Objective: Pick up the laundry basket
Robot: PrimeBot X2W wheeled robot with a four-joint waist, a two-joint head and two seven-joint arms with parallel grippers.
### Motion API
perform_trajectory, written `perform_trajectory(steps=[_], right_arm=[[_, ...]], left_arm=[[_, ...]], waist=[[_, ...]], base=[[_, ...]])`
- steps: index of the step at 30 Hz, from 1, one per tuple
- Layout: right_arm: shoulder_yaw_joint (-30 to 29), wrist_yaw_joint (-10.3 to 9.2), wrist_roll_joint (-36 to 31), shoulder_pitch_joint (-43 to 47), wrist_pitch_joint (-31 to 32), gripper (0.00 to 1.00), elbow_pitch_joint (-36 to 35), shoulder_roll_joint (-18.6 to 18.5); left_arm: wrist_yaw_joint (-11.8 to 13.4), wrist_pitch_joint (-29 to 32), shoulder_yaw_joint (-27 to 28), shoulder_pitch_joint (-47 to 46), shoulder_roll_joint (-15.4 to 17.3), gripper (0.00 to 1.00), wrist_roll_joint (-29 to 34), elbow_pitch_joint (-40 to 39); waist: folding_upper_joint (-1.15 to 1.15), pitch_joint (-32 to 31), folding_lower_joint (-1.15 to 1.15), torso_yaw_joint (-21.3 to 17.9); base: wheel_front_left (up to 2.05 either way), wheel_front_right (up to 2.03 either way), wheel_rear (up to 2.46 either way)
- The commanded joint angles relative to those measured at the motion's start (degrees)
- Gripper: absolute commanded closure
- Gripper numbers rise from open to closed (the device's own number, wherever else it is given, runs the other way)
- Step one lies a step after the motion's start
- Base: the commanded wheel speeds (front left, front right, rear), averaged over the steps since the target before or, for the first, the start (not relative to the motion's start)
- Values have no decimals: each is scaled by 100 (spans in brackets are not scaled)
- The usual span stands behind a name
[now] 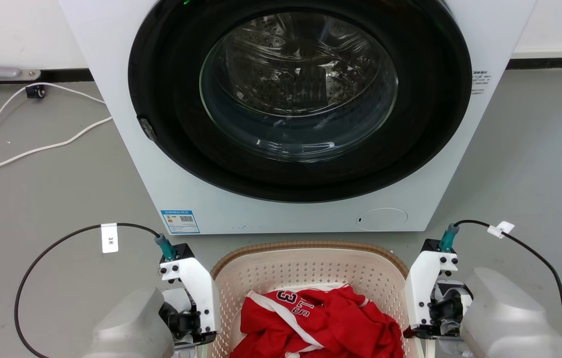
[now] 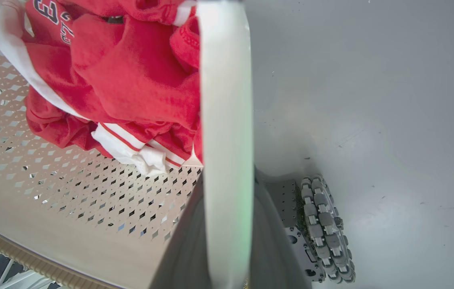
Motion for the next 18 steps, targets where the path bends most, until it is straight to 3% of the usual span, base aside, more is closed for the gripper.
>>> perform_trajectory(steps=[1,18], right_arm=[[-49,83,69,-16,21,100,-120,310],[-128,83,64,4,82,100,-119,309]], left_arm=[[-92,-20,11,-92,-329,100,-120,-149],[-92,-60,-64,-188,-284,100,-189,-169]], waist=[[0,7,0,0],[0,70,0,9]], base=[[0,0,0],[0,0,0]])
